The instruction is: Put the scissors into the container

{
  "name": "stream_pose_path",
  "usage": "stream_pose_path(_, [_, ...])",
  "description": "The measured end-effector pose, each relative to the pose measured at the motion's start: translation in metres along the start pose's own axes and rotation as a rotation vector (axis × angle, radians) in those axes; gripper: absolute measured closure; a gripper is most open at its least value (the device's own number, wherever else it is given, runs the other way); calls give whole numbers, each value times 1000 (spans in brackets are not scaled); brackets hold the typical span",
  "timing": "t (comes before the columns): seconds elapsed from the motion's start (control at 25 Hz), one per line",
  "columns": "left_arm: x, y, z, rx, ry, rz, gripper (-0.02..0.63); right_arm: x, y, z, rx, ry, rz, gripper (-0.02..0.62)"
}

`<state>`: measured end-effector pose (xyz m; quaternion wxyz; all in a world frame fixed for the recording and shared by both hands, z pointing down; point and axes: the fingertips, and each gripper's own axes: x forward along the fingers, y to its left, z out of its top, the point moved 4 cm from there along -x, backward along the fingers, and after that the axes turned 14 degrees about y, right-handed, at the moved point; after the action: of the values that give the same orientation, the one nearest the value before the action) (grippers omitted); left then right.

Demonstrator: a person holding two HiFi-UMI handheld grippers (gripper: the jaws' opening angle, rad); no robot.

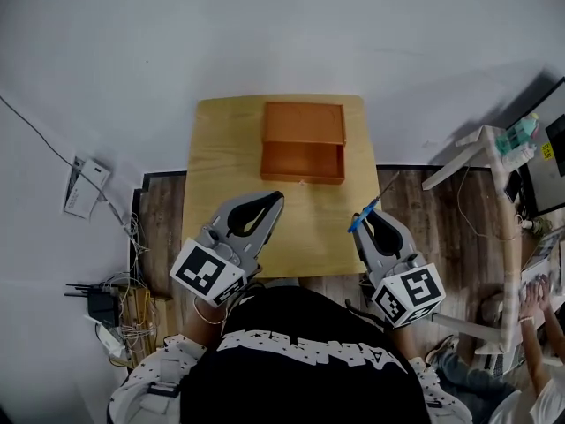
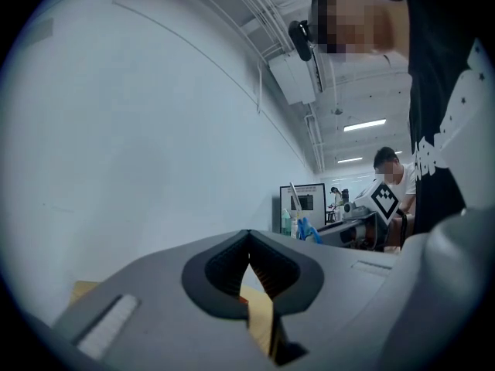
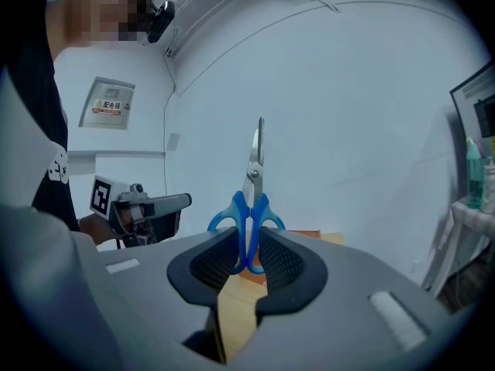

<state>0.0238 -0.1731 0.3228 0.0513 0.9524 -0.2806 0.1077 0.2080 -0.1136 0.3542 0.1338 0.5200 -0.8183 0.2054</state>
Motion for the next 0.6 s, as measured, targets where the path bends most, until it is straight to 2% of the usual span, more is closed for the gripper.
stream_pose_path(0.6, [25,55,-16,-49,11,-60,606,69,-17,10,-37,78,-66,497])
